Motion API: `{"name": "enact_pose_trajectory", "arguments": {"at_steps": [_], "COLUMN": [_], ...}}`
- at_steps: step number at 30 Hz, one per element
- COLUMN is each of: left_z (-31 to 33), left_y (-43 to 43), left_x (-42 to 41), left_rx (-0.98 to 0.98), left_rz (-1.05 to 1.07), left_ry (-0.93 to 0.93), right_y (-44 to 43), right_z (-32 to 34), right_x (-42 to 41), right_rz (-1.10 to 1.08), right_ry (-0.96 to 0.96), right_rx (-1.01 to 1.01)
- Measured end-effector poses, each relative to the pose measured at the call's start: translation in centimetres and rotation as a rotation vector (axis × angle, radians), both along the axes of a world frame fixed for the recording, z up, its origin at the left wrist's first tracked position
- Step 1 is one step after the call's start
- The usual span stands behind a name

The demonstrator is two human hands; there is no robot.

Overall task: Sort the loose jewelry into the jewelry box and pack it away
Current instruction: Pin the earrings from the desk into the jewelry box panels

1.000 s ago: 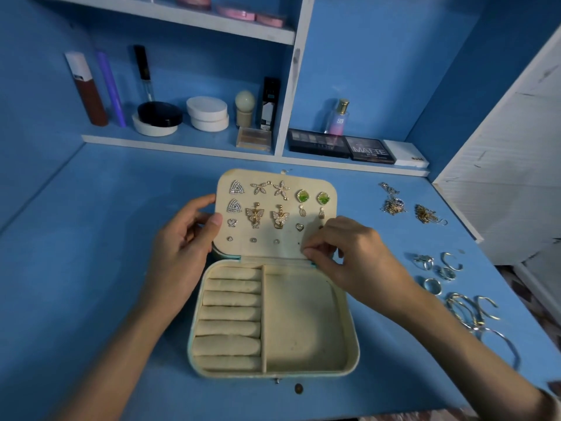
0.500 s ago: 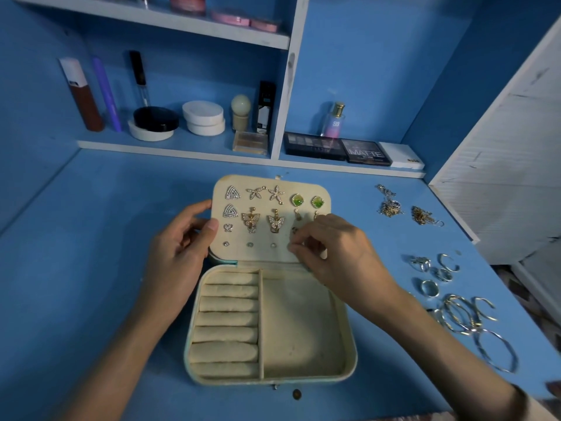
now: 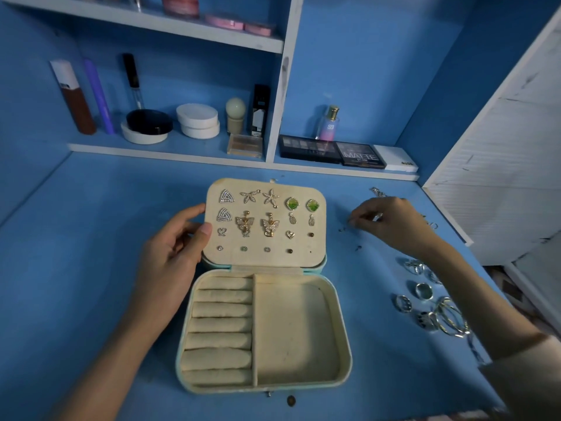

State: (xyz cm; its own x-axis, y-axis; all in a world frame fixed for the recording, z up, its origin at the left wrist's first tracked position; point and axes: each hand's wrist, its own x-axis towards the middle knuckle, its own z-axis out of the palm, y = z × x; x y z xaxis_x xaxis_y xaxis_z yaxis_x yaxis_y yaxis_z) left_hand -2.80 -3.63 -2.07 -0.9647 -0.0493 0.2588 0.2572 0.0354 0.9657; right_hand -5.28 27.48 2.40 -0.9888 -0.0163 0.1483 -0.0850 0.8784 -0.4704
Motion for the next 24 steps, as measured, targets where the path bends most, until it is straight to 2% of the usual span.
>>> {"name": "enact_pose_trajectory", "arguments": {"at_steps": [20, 22, 24], "left_z": [0.0, 0.1, 0.2], "left_y": [0.0, 0.0, -0.1], "left_x": [-0.1, -0.1, 0.1], "left_rx": [-0.030, -0.028, -0.030], "left_rz": [0.007, 0.008, 0.007], "left_ry": [0.008, 0.004, 0.001], "right_y": [-0.2, -0.4, -0.8], "right_z": [-1.7, -1.6, -0.9], "right_x": [-0.7, -0.7, -0.7], "right_rz": [0.144, 0.131, 0.094], "right_ry": [0.074, 0.067, 0.081], "right_rx": [0.182, 0.133, -0.015]}}
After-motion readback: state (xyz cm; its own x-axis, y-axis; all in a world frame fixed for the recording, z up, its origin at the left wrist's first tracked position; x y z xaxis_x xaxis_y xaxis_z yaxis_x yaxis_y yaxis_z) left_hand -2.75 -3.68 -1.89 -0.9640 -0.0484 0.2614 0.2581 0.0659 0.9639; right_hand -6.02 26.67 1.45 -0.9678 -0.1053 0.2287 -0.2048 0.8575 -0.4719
